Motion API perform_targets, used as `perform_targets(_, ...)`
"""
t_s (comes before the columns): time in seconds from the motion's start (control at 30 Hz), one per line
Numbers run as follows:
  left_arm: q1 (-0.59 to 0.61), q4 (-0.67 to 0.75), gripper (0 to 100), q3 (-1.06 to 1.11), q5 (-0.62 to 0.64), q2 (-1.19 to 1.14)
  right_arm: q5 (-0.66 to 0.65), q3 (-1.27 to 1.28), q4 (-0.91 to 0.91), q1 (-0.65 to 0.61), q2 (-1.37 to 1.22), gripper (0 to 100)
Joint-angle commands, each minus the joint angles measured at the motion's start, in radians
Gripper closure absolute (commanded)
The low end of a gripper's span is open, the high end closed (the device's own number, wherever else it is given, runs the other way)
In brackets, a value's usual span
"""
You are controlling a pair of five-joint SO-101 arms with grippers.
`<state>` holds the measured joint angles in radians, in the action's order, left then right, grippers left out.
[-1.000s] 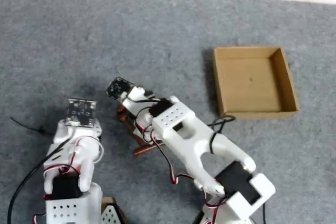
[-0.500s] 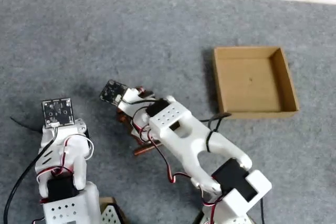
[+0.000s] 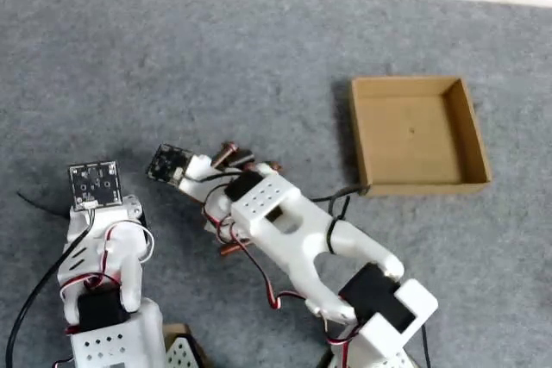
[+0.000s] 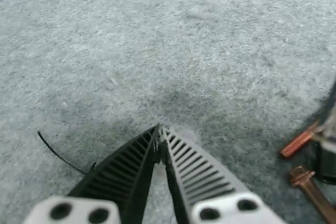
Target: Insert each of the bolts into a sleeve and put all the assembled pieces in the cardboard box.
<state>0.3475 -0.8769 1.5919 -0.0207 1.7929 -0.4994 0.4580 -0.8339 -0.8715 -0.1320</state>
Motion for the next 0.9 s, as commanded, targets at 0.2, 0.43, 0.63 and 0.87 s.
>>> perform_targets(0.2, 0.013, 0.021, 99, -0.015, 0.008, 0.005, -0.009, 0.010, -0.041, -0.019, -0.019, 81.1)
perform_targets(0.43, 0.013, 0.021, 99, -0.015, 0.008, 0.005, -0.011, 0.036, -0.042, -0.019, -0.019, 81.1)
perform_targets(0.63, 0.013, 0.021, 99, -0.015, 0.008, 0.005, -0.012, 0.036, -0.097, -0.018, -0.021, 81.1)
perform_targets(0.87, 0.013, 0.021, 99, -0.015, 0.008, 0.005, -0.014, 0.050, -0.091, 0.030, -0.022, 81.1)
